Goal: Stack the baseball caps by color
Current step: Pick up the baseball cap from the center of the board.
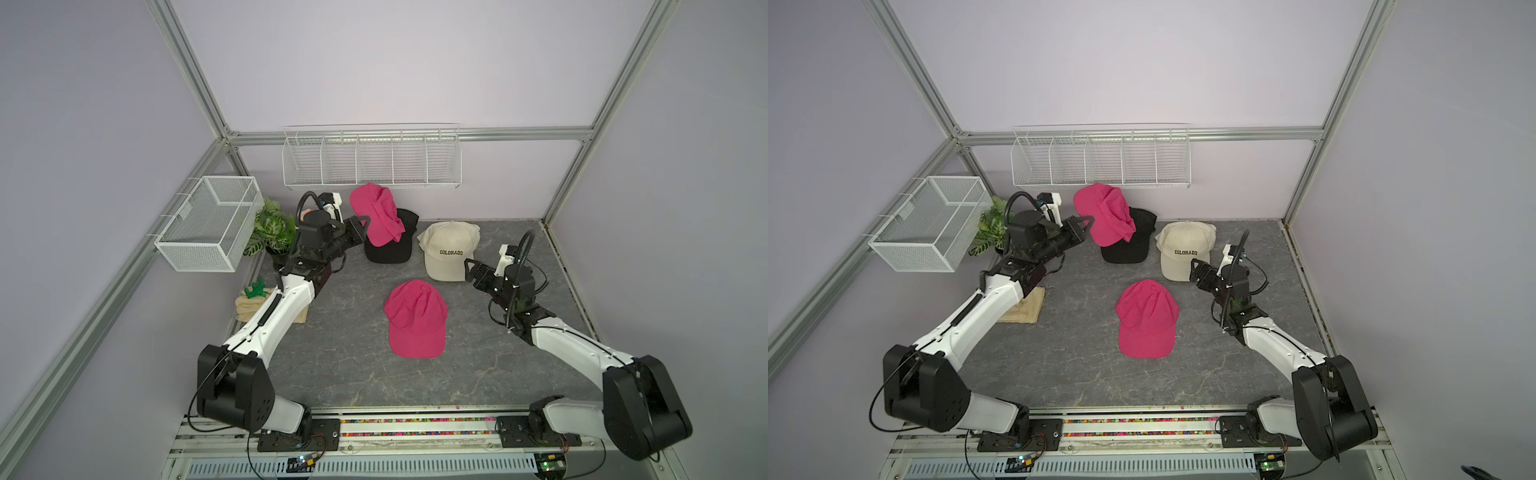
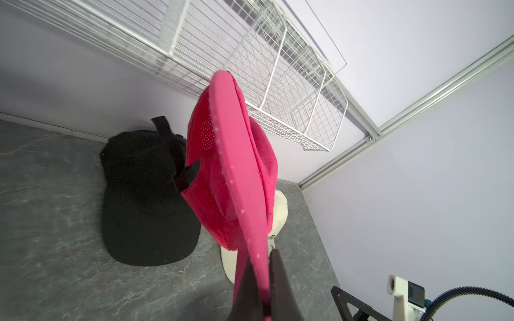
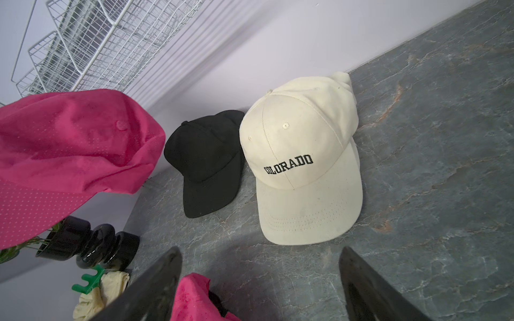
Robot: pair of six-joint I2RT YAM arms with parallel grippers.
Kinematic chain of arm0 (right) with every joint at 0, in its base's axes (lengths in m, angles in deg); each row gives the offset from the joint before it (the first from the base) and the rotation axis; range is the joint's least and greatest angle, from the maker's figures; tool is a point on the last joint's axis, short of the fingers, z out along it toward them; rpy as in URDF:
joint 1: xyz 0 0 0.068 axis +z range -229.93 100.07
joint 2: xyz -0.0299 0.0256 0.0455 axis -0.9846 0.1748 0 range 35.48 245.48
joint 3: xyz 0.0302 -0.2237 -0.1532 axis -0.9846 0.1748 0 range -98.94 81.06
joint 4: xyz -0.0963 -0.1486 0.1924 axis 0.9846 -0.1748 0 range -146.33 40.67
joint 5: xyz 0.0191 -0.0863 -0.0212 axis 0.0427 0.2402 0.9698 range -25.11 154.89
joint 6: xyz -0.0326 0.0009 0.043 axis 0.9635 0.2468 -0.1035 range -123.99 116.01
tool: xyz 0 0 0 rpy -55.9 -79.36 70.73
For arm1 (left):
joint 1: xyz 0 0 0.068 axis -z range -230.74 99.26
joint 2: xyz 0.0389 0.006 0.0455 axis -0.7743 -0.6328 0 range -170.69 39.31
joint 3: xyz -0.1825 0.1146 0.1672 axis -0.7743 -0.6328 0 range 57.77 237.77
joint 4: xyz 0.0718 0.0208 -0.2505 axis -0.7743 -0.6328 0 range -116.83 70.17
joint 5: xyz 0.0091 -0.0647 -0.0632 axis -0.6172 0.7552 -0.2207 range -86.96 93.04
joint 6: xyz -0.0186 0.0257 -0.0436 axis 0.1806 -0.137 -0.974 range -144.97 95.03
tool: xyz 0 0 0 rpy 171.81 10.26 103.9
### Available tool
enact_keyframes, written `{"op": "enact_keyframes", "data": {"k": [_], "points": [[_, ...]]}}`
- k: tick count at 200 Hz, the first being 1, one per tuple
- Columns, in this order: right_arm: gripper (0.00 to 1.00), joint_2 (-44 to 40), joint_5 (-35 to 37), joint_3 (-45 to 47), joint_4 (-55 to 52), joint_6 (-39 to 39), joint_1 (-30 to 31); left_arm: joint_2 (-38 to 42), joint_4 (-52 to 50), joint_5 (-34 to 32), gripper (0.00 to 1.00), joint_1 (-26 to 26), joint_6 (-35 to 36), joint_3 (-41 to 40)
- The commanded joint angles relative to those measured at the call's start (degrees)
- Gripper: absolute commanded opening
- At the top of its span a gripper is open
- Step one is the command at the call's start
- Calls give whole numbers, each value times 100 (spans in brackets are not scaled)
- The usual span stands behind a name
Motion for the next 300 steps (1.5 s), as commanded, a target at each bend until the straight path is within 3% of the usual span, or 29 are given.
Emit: {"op": "enact_keyframes", "data": {"k": [1,11,33,45,79,88,97,107,116,124,163,207,265,300], "points": [[89,5,-95,-147,-23,18,-44,-384,-1293,380,0,3,241,83],[89,28,-137,-189,-85,7,-44,-186,-1234,509,0,-1,375,225],[89,69,-237,-190,39,-20,-47,157,122,1914,0,4,47,105],[89,108,-339,-184,171,-65,-41,187,359,2157,0,4,-111,59],[89,278,-545,-241,301,-207,-40,-276,-2233,247,0,83,1107,709],[89,305,-572,-267,270,-220,-46,-320,-2764,95,0,117,1390,974],[89,336,-637,-276,297,-238,-39,-199,-2303,921,0,7,1323,806],[89,379,-754,-268,432,-307,-46,33,-792,1916,0,-197,435,228],[89,452,-941,-247,680,-419,-43,119,630,2337,0,-290,-373,-271],[89,531,-1120,-210,974,-581,-41,97,1184,2564,0,-318,-697,-383],[89,1176,-2045,-185,2566,-1488,-57,-271,837,3487,0,-246,-719,16],[91,1965,-2700,-187,4242,-2346,-257,-362,662,3947,0,-50,-567,188],[94,1599,-2625,-126,3870,-1904,-290,-471,287,3965,0,24,-361,361],[92,790,-1255,354,2750,-1429,-301,-481,233,3981,0,41,-328,396]]}}
